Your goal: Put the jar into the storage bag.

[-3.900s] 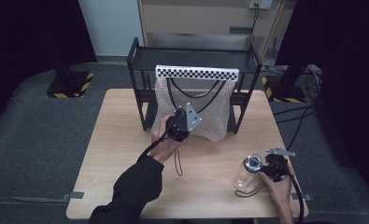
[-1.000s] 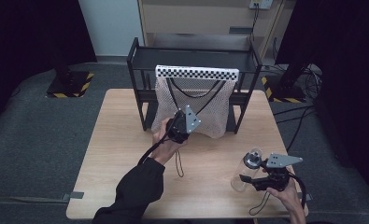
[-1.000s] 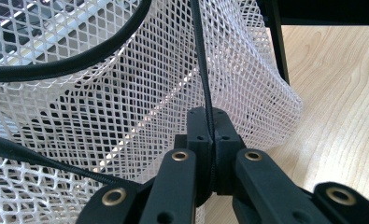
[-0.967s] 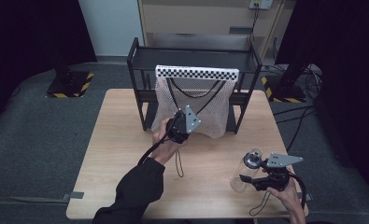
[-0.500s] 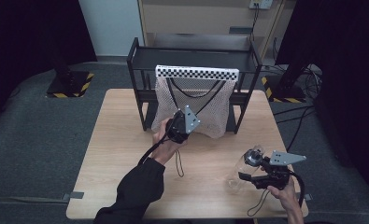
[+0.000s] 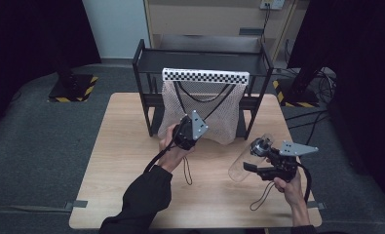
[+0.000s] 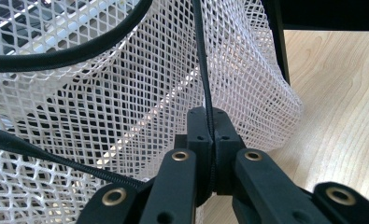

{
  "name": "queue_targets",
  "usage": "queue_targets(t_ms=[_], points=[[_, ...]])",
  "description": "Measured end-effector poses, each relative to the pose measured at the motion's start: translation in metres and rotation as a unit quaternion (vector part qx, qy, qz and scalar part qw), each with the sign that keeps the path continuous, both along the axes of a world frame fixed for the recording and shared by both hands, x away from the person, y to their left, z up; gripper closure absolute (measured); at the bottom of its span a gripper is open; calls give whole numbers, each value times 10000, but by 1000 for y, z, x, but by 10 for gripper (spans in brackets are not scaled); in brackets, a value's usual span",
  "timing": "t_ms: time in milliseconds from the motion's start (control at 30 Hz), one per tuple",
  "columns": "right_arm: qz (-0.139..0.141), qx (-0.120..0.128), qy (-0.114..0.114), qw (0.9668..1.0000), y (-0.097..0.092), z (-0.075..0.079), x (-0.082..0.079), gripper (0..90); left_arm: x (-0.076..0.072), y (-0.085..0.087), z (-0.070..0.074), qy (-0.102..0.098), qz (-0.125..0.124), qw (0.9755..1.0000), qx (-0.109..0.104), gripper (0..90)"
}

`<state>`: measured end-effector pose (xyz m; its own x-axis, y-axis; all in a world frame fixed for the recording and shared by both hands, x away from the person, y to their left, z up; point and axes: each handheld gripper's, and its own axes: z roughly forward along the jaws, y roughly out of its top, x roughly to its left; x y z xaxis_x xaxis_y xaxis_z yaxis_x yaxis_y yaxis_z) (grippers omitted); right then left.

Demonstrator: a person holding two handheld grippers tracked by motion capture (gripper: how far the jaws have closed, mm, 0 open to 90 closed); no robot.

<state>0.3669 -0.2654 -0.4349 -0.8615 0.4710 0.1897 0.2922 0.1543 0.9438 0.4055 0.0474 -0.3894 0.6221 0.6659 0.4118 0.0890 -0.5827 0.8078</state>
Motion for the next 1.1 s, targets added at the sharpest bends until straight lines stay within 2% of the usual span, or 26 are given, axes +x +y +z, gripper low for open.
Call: queue_targets(t_ms=[100,267,1100], points=[[-60,97,-63,9999,3,14,10,319,0,0,0,-3,-4,10000,-9,880],[-38,169,-125,9998,8,29,16,319,0,1,1,1,-22,10000,-25,881],[-12,604,-242,9979,32,77,48,319,1,1,0,20,-52,10000,-16,880]])
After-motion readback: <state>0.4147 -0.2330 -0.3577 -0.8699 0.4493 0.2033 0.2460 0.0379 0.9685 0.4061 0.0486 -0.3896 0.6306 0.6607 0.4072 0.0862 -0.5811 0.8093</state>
